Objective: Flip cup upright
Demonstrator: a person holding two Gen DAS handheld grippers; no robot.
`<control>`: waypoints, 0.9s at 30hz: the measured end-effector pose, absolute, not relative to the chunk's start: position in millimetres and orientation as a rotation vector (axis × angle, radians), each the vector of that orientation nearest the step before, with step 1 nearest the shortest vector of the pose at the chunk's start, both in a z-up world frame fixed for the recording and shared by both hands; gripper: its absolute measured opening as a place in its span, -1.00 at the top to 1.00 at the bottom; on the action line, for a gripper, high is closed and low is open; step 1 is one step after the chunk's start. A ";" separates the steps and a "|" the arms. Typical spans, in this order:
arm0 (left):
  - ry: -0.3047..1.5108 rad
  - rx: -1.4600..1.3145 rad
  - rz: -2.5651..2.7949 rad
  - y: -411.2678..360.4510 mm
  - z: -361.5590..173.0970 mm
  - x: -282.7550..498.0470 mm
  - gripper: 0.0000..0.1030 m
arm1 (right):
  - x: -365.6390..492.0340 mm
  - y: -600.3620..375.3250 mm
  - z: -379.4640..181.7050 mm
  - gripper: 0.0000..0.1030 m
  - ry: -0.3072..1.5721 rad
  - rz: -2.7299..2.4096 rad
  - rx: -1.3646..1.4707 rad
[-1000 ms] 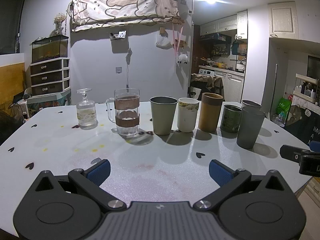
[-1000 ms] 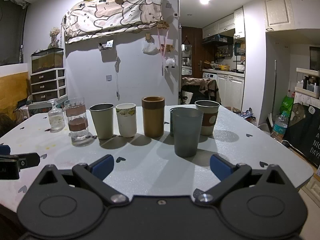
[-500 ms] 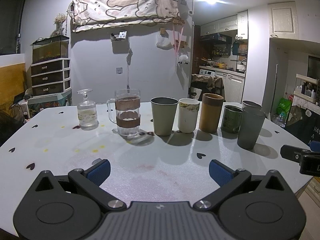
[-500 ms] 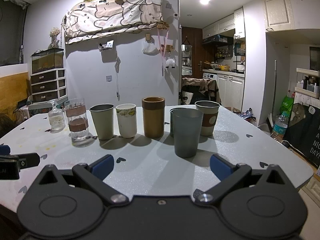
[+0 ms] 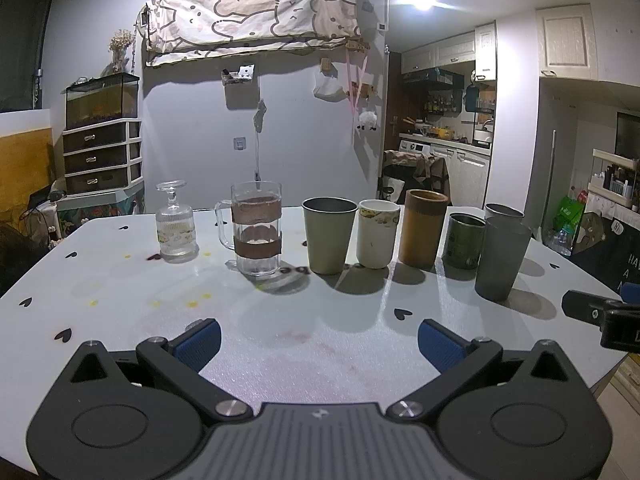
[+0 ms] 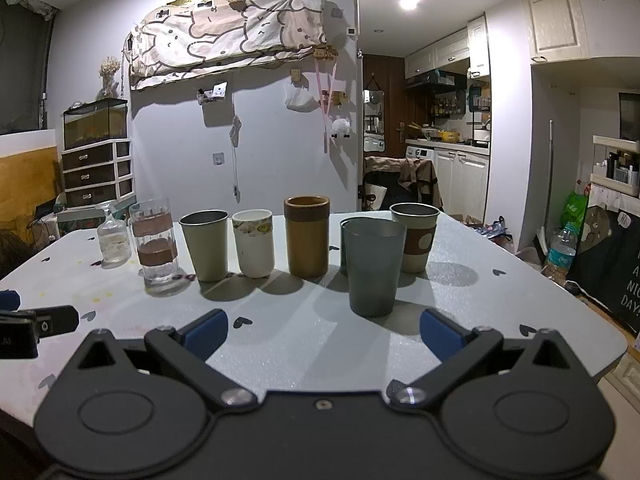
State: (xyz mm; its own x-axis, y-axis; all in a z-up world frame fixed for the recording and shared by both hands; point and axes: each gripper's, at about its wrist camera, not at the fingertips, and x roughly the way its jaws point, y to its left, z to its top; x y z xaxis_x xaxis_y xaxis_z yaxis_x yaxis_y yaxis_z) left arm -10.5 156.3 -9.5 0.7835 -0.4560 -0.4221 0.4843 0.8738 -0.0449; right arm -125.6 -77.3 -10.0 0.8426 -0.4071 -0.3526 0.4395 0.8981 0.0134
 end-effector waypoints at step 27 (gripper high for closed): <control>0.433 0.070 -0.509 156.7 -7.1 -12.2 -1.00 | -125.9 -77.5 -10.9 -1.00 0.351 -0.448 0.096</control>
State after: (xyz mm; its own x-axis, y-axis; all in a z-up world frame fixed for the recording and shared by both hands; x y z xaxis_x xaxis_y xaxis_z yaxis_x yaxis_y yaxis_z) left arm -12.2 156.7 -7.1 0.7852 -0.4566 -0.4184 0.4859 0.8730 -0.0407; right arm -125.9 -77.5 -10.9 0.8428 -0.4068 -0.3524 0.4397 0.8980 0.0148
